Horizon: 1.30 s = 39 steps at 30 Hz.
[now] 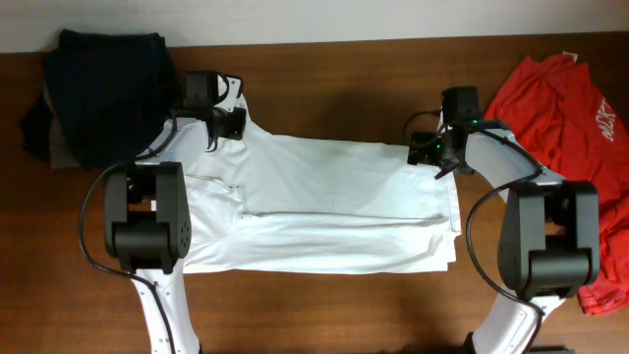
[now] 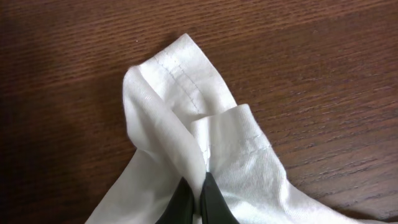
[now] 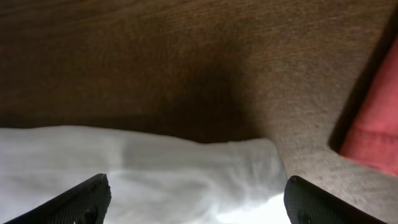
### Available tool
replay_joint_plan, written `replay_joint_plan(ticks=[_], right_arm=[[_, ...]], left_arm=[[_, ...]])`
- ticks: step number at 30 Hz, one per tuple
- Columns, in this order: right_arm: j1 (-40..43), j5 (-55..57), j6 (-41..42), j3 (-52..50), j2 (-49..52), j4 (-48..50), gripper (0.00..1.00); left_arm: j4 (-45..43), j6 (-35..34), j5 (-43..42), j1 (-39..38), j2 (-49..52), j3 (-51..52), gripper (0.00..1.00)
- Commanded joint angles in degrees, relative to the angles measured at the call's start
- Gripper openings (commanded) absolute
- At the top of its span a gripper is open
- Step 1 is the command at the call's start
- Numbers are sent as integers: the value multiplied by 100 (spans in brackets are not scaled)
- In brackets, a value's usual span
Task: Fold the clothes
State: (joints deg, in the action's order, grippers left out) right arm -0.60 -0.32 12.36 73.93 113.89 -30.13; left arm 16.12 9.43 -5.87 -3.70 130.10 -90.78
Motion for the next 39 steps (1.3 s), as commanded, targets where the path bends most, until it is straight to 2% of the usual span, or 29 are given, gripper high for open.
replay_joint_plan(ticks=[1,3,6,7,10,13,15,18,21,25,30,33,34,35,36,37,38,39], right_arm=[[24,105,-166,151,131,129,86],[26,131,-166,151,136,168,61],[28,466,-162,151,138,96,15],[35,584,-157,151,138,13,4],[155,619,-70,254,136,-282,4],[407,595,15,640,133,-977,4],[531,490,33,1176,133,-1880,4],[529,492,31,1661,133,-2804,4],[529,529,35,1884,133,-3532,4],[529,444,162,2015,129,-4767,4],[518,446,162,2015,129,-5720,4],[511,446,162,1961,129,-6201,4],[511,444,162,1961,129,-6314,4],[511,442,166,1958,129,-6557,5],[511,382,184,1958,129,-6564,30],[509,380,184,1956,129,-6572,90],[507,376,186,1956,129,-6592,99],[507,354,186,1956,129,-6614,99]], left_arm=[[138,52,157,76,378,149,1],[153,50,157,76,378,149,1],[280,50,160,72,315,146,1],[520,42,157,72,162,146,1],[1292,-560,160,72,-533,146,1],[2159,-597,162,74,-1537,146,1],[2699,-603,162,87,-2142,146,1],[3558,-909,160,87,-2273,146,1],[5036,-1075,238,87,-2291,146,1],[5705,-1143,573,87,-2288,149,1],[6367,-1185,732,87,-2288,186,1],[6373,-1185,715,87,-2282,573,2],[6317,-1185,717,87,-2282,710,7],[6282,-1185,715,87,-2275,901,21],[6279,-1182,717,90,-2275,1019,26],[6282,-1182,717,87,-2275,1152,38],[6284,-1182,717,87,-2275,1180,43],[6284,-1182,717,87,-2275,1178,79]])
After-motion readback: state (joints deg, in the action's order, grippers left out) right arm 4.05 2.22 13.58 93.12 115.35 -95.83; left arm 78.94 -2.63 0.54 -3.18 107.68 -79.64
